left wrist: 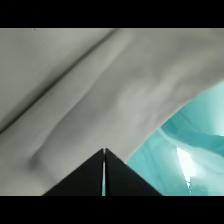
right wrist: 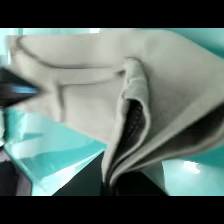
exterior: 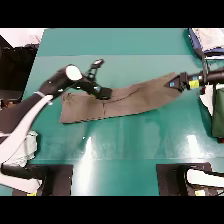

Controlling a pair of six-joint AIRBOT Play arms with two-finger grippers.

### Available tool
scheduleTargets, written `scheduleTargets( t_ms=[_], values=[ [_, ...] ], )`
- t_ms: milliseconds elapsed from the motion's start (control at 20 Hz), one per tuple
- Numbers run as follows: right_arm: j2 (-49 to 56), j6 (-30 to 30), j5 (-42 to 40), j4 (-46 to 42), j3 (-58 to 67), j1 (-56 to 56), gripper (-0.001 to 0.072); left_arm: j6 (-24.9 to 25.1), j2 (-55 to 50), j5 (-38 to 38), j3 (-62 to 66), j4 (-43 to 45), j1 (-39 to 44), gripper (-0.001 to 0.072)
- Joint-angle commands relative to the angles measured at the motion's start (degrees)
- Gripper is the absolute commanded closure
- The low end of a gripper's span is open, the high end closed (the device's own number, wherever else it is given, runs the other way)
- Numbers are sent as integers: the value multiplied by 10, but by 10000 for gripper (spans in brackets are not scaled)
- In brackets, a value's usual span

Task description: Fold the shirts.

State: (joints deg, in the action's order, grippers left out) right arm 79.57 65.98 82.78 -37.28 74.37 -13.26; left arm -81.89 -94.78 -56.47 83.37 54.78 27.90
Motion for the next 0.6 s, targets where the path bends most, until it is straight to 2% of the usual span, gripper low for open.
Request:
scheduleTargets(
  t_ms=[0, 200, 550],
  values=[
    [-8, 60, 19, 0, 107, 69, 701, -20, -111, -7, 109, 0, 50, 682],
    [17, 94, 43, -4, 201, 123, 701, -42, -170, -7, 148, 6, 57, 683],
    [92, 116, 64, -5, 327, 193, 701, -32, -166, -25, 160, 34, 54, 682]
  ],
)
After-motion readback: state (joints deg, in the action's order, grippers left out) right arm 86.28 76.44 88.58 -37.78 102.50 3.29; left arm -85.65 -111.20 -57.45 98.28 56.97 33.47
